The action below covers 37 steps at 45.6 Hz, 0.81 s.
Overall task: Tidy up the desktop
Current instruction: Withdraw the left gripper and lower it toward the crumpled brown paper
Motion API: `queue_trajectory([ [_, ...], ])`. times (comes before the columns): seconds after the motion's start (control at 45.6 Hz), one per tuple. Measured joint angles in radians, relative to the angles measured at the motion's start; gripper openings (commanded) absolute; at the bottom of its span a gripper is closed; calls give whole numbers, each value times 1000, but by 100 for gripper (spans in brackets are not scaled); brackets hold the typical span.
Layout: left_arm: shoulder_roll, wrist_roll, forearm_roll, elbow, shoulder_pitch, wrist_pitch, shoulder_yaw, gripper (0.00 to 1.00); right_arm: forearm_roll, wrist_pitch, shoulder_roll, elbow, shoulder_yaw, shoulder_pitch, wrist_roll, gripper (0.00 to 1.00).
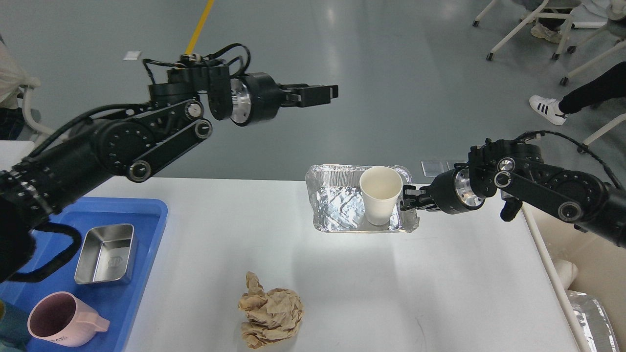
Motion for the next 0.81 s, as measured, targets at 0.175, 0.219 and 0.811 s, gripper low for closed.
queue_trajectory([
  [0.175,264,0,-11,-180,94,10,0,97,0,-1,1,-5,0,0,0,0],
  [0.219,337,0,-12,-235,122,11,0,97,0,-1,1,-7,0,0,0,0],
  [0.811,889,-13,-21,-574,756,527,-30,97,0,-2,-11,-6,-1,-8,0,0],
])
